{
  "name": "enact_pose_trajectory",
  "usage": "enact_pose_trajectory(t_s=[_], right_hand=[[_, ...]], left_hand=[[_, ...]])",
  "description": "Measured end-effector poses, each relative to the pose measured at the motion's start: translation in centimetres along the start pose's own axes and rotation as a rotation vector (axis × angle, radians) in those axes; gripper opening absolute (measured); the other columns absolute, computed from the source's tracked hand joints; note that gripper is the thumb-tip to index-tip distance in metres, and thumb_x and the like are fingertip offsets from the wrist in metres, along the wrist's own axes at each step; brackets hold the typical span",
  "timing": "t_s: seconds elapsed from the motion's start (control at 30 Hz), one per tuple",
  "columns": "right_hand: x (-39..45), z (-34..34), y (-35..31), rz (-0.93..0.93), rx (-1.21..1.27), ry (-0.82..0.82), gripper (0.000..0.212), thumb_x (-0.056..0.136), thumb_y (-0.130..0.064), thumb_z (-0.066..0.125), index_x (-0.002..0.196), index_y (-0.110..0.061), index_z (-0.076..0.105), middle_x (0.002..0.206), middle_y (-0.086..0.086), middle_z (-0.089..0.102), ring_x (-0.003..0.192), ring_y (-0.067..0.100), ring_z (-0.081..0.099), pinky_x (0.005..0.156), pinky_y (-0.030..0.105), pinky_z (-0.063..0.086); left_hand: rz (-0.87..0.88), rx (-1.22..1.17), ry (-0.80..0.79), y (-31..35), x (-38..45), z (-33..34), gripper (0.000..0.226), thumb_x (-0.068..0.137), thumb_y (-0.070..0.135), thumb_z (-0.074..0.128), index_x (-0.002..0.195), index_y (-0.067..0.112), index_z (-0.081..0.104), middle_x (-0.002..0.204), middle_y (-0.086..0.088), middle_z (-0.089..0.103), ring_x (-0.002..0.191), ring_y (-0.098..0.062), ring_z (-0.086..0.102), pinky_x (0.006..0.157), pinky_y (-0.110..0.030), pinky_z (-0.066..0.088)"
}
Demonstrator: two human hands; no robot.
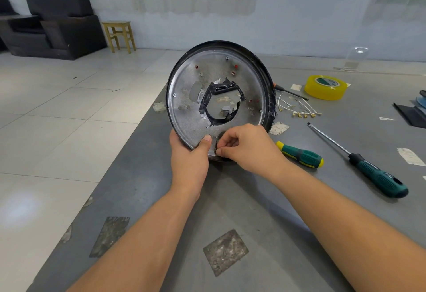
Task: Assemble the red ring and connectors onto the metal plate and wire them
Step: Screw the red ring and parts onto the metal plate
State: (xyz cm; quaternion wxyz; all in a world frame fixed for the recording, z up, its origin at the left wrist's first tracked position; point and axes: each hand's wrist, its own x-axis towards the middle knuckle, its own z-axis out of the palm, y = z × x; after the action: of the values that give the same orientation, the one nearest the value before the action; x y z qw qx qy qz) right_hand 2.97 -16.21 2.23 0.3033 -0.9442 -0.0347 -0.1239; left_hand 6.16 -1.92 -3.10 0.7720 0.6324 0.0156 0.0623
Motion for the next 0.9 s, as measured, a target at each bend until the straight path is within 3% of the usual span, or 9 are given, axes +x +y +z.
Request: enact_pose_trajectory(t_s=[0.17, 0.4, 0.5, 0.73, 0.9], right_hand=[[0.04, -0.06, 0.02, 0.024, -0.004, 0.001, 0.006, 0.08, -0.028, 0.083, 0.077, -0.025, 0.079, 0.065, -0.017, 0.069, 0.071, 0.0, 0.064, 0.063, 0.015, 0.05], [-0.2, 0.16, 0.01, 0.046, 0.003, 0.011, 0.007, 0.08, -0.029, 0.083, 0.076, -0.025, 0.079, 0.062, -0.017, 0.068, 0.073, -0.001, 0.063, 0.062, 0.008, 0.045], [-0.23, 0.17, -0.13, 0.039, -0.004, 0.008, 0.006, 0.081, -0.028, 0.083, 0.077, -0.025, 0.079, 0.065, -0.015, 0.069, 0.072, -0.001, 0.063, 0.06, 0.01, 0.046], [-0.14, -0.27, -0.18, 0.033, 0.005, -0.003, 0.005, 0.081, -0.027, 0.084, 0.079, -0.025, 0.079, 0.066, -0.015, 0.068, 0.065, -0.004, 0.06, 0.061, 0.011, 0.047], [-0.22, -0.33, -0.27, 0.02, 0.016, 0.025, 0.006, 0.079, -0.026, 0.085, 0.079, -0.024, 0.079, 0.068, -0.01, 0.07, 0.069, 0.003, 0.063, 0.064, 0.016, 0.049]], left_hand=[[0.036, 0.011, 0.008, -0.1, -0.13, 0.03, 0.067, 0.077, 0.027, 0.077, 0.138, 0.027, 0.052, 0.123, 0.009, 0.073, 0.116, -0.016, 0.07, 0.105, -0.051, 0.055], [0.105, 0.078, 0.025, -0.08, -0.52, 0.05, 0.071, 0.078, 0.03, 0.076, 0.144, 0.024, 0.048, 0.114, 0.022, 0.071, 0.105, 0.007, 0.067, 0.102, -0.036, 0.056], [0.087, 0.062, 0.019, 0.02, -0.55, 0.05, 0.072, 0.078, 0.029, 0.076, 0.144, 0.025, 0.048, 0.117, 0.02, 0.071, 0.108, 0.003, 0.068, 0.104, -0.038, 0.056], [0.032, 0.009, -0.002, 0.11, -0.4, 0.01, 0.074, 0.076, 0.026, 0.077, 0.144, 0.025, 0.048, 0.129, 0.005, 0.07, 0.122, -0.02, 0.067, 0.108, -0.052, 0.053], [0.005, -0.015, 0.004, 0.15, -0.36, 0.02, 0.069, 0.075, 0.026, 0.077, 0.139, 0.026, 0.051, 0.127, 0.002, 0.071, 0.119, -0.024, 0.069, 0.106, -0.055, 0.053]])
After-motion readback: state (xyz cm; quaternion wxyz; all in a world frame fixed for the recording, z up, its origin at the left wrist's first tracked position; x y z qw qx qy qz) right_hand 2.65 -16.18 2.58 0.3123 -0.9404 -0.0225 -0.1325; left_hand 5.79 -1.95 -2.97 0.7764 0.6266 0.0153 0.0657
